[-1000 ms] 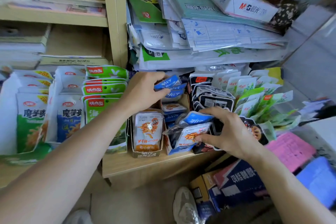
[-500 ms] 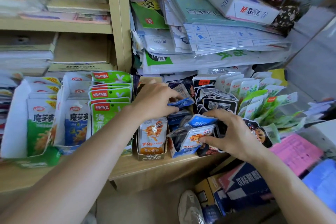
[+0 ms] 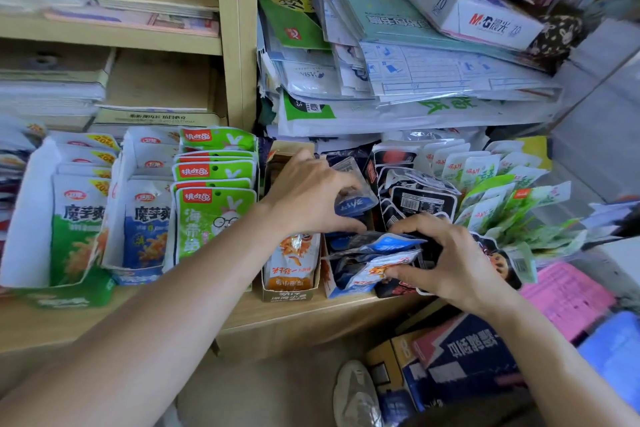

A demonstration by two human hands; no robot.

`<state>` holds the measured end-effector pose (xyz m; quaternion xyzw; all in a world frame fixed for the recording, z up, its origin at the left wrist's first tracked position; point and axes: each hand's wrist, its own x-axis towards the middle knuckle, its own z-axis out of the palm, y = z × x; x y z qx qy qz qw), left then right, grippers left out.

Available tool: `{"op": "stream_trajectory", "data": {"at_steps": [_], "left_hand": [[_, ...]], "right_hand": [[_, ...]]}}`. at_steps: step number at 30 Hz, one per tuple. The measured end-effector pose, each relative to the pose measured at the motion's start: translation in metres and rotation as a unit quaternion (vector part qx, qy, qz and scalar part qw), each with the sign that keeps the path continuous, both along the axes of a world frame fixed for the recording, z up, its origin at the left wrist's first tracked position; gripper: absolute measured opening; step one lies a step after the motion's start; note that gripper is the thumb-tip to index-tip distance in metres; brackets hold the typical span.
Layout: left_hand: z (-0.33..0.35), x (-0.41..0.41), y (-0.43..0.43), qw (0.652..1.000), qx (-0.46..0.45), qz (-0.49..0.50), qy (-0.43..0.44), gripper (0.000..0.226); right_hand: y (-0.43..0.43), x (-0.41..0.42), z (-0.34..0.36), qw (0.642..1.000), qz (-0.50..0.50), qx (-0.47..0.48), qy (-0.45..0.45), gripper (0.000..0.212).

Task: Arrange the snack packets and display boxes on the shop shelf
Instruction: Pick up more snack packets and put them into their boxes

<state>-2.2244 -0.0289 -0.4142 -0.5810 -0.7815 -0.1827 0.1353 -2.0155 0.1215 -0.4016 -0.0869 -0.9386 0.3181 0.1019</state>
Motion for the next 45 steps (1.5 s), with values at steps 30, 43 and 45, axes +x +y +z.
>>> {"op": "stream_trajectory", "data": {"at_steps": [30,43,45], "left_hand": [[0.013,-0.026,0.000,0.985,0.022,0.006,-0.174,0.020],[0.001,-0.002,-0.009,0.989,-0.139,0.004,-0.051,0.090],[-0.003,-0.002,-0.006,0.987,-0.156,0.004,-0.038,0.100]], "right_hand": [[0.000,-0.002,0.001,1.000,0.010,0.003,0.012,0.053],[-0.001,0.007,0.005,0.998,0.067,-0.010,0.000,0.045],[-0.002,0.009,0.008,0.997,0.078,-0.005,-0.002,0.044]]}}
